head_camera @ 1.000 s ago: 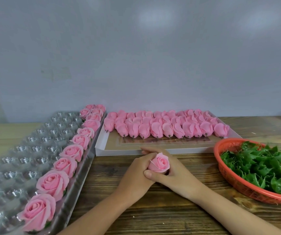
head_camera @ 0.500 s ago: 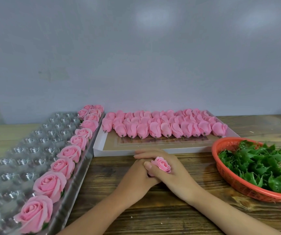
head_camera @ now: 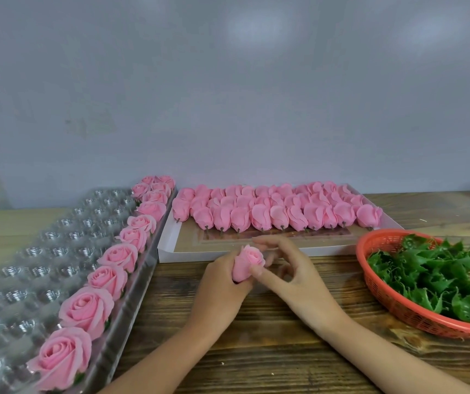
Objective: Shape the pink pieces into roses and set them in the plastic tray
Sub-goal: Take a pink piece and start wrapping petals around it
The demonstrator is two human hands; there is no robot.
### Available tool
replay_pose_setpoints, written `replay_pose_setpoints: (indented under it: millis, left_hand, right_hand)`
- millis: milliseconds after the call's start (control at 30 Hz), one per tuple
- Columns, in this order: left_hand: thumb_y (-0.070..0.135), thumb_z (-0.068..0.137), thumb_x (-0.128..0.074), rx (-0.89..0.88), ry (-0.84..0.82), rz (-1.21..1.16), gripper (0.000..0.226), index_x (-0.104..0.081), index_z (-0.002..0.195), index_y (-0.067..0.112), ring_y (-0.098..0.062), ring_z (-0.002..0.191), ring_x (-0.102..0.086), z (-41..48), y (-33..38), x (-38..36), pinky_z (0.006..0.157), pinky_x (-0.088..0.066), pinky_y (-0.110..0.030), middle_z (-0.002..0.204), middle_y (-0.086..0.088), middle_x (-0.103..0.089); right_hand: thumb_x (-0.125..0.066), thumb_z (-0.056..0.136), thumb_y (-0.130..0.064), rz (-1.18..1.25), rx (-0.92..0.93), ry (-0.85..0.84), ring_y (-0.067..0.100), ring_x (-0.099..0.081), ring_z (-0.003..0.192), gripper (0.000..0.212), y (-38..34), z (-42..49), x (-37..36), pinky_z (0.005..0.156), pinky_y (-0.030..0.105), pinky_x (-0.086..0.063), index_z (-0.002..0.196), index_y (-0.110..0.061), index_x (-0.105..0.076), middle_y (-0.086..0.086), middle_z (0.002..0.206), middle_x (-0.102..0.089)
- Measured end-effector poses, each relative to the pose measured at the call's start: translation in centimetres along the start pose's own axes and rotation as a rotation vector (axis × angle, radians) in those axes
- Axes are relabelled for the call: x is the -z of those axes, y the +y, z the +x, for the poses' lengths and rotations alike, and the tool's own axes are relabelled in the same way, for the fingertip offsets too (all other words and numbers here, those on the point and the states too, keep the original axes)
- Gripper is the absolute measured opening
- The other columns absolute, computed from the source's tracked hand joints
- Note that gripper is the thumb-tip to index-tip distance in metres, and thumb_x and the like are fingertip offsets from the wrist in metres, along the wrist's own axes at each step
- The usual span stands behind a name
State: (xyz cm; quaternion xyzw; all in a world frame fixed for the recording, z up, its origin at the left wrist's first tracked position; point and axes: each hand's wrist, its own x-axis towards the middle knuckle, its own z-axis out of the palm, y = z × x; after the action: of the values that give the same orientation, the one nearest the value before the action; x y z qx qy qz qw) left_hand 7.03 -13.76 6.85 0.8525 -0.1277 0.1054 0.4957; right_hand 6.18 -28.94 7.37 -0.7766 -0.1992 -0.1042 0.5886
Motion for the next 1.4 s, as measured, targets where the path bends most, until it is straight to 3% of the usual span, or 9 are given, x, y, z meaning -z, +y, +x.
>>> replay_pose_setpoints:
  millis: [200,333,533,667,767,867,1033,1200,1400]
  left_hand:
    - [0.045,0.078,-0.062,0.022,-0.037,0.001,0.031,-0.068,0.099,0.024,-0.002,0.082,-0.064,-0.04,0.09,0.08,0.075,-0.055,-0.031,0.088,0.009,-0.070]
    - [0.040,0.081,-0.067,0.017,-0.019,-0.001,0.022,-0.069,0.098,0.026,-0.002,0.082,-0.065,-0.03,-0.02,-0.01,0.073,-0.055,-0.029,0.087,0.010,-0.071]
    - [0.034,0.077,-0.073,-0.029,-0.013,-0.049,0.009,-0.066,0.081,0.039,0.006,0.078,-0.064,-0.22,0.35,0.18,0.063,-0.048,-0.011,0.082,0.025,-0.069]
    - [0.030,0.075,-0.075,-0.020,-0.026,-0.085,0.013,-0.068,0.085,0.033,0.004,0.078,-0.064,-0.16,0.29,0.29,0.062,-0.044,-0.007,0.081,0.022,-0.069]
    - [0.029,0.075,-0.076,-0.013,-0.012,-0.083,0.012,-0.068,0.085,0.032,0.003,0.078,-0.064,-0.09,0.07,0.21,0.063,-0.047,-0.011,0.080,0.018,-0.070]
    - [0.029,0.082,-0.071,-0.004,-0.048,-0.030,0.010,-0.072,0.091,0.024,-0.002,0.079,-0.065,0.12,-0.05,0.15,0.070,-0.053,-0.023,0.082,0.008,-0.071]
    - [0.029,0.085,-0.068,0.002,-0.041,-0.025,0.009,-0.071,0.090,0.022,-0.003,0.075,-0.064,0.28,-0.01,0.29,0.066,-0.051,-0.016,0.080,0.006,-0.070]
    - [0.025,0.081,-0.072,-0.023,-0.052,-0.059,0.018,-0.070,0.099,0.024,-0.003,0.082,-0.066,-0.08,0.26,0.29,0.074,-0.055,-0.028,0.087,0.007,-0.072]
    - [0.038,0.086,-0.061,-0.075,-0.052,0.103,0.012,-0.064,0.097,0.035,0.001,0.078,-0.062,-0.20,0.41,0.02,0.069,-0.051,-0.024,0.081,0.016,-0.066]
  right_hand:
    - [-0.081,0.080,-0.012,0.016,-0.021,0.006,0.013,-0.062,0.078,0.027,-0.19,0.00,-0.17,0.070,0.034,-0.046,0.103,-0.016,-0.067,-0.006,0.086,-0.071]
    - [-0.079,0.081,-0.007,0.046,-0.006,0.019,0.009,-0.063,0.080,0.021,-0.35,-0.08,-0.14,0.073,0.039,-0.048,0.097,-0.014,-0.067,-0.005,0.090,-0.072]
    - [-0.076,0.084,-0.005,0.113,-0.009,-0.014,0.009,-0.067,0.082,0.019,0.05,0.00,-0.04,0.077,0.024,-0.051,0.101,-0.011,-0.070,0.002,0.092,-0.074]
    - [-0.075,0.083,0.000,0.204,-0.019,-0.028,0.017,-0.072,0.088,0.021,0.08,-0.01,-0.02,0.076,0.022,-0.055,0.100,-0.009,-0.068,0.005,0.096,-0.075]
    - [-0.077,0.082,-0.001,0.218,-0.009,-0.009,0.021,-0.072,0.087,0.022,0.00,-0.01,-0.02,0.079,0.028,-0.056,0.099,-0.009,-0.065,0.005,0.095,-0.074]
    - [-0.082,0.077,-0.007,0.219,0.019,-0.006,0.027,-0.069,0.084,0.030,-0.11,-0.05,-0.06,0.082,0.036,-0.056,0.102,-0.011,-0.065,0.006,0.093,-0.073]
    - [-0.084,0.073,-0.006,0.209,0.050,-0.038,0.025,-0.067,0.085,0.044,-0.11,-0.01,-0.08,0.087,0.035,-0.056,0.112,-0.014,-0.065,0.006,0.096,-0.071]
    - [-0.079,0.078,0.000,0.237,0.042,-0.024,0.018,-0.068,0.083,0.039,-0.24,0.02,-0.02,0.084,0.028,-0.055,0.111,-0.014,-0.065,0.004,0.094,-0.071]
    - [-0.079,0.080,-0.005,0.218,-0.009,-0.029,0.026,-0.071,0.083,0.031,-0.26,-0.05,-0.13,0.078,0.027,-0.055,0.107,-0.015,-0.066,0.004,0.093,-0.073]
